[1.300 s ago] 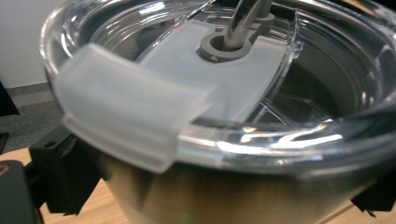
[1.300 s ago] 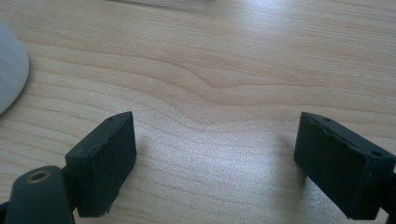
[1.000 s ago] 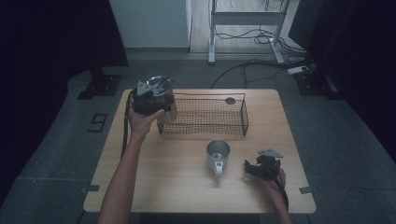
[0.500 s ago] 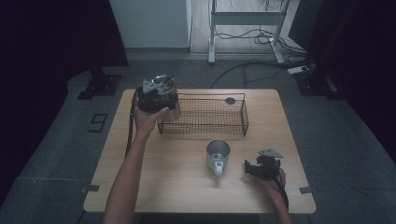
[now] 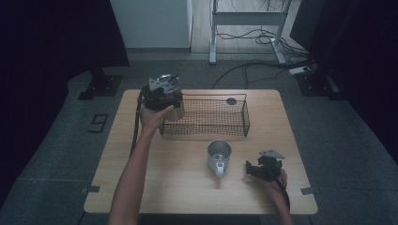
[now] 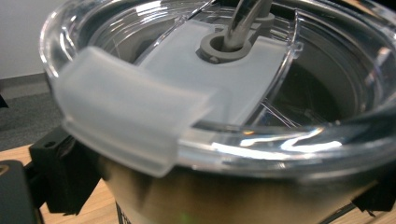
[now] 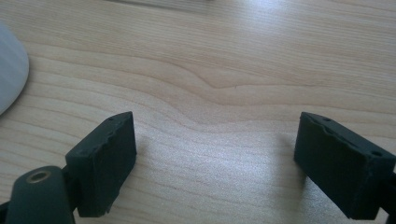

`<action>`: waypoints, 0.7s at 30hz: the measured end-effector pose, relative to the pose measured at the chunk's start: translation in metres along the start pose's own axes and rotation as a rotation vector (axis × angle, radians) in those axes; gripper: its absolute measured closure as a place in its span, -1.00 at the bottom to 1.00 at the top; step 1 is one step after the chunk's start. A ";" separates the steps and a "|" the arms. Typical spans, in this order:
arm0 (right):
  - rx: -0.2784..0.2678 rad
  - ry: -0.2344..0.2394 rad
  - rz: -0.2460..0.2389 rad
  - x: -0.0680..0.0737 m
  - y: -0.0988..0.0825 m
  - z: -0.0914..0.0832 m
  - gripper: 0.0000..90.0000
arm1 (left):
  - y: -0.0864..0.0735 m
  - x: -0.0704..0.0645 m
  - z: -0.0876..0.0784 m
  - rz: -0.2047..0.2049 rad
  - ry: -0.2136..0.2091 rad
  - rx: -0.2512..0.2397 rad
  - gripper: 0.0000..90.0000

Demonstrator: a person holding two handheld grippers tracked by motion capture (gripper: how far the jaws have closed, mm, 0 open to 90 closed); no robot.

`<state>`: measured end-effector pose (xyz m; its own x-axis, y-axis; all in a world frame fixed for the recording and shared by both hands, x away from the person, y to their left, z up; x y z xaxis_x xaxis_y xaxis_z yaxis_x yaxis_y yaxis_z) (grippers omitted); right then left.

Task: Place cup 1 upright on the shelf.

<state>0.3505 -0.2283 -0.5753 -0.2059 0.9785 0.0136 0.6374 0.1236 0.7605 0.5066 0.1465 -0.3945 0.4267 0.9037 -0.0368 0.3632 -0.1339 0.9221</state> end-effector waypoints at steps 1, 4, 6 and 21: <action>0.000 0.000 0.000 0.000 0.000 0.000 -0.72 | 0.000 0.000 0.001 -0.001 0.000 0.000 -0.91; 0.000 0.000 0.000 0.000 0.000 0.000 -0.72 | -0.001 -0.001 0.006 -0.010 0.003 -0.006 -0.91; 0.000 0.000 0.000 0.000 0.000 0.000 -0.72 | -0.001 -0.002 0.009 -0.014 0.000 -0.006 -0.91; 0.000 0.001 0.002 -0.001 0.000 0.000 -0.72 | -0.007 -0.003 0.024 -0.022 0.001 0.010 -0.91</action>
<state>0.3508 -0.2289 -0.5752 -0.2057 0.9785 0.0155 0.6375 0.1220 0.7607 0.5225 0.1348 -0.4097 0.4174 0.9070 -0.0565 0.3810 -0.1182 0.9170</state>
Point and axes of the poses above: each handheld gripper's, and its own axes: z roughly forward along the jaws, y roughly out of its top, x roughly to its left, the point moved 3 cm from there along z, roughly forward along the jaws, and after that the axes turned 2 degrees about -x, right-handed, at the moved point
